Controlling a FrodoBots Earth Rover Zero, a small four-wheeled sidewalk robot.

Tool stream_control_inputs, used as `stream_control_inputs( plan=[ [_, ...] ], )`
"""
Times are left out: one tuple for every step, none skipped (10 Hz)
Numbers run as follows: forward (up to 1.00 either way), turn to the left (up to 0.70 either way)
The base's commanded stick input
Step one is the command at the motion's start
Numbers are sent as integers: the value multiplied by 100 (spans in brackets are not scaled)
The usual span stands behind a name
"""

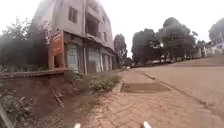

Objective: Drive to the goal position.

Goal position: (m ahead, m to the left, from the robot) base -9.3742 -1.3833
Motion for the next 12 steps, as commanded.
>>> stream_control_inputs(
  plan=[
    [-30,20],
    [-30,21],
    [-30,23],
    [-30,32],
    [-30,26],
    [-30,27],
    [-30,31],
    [-30,27],
    [-30,30],
    [-30,36],
    [-30,21],
    [-30,30]
  ],
)
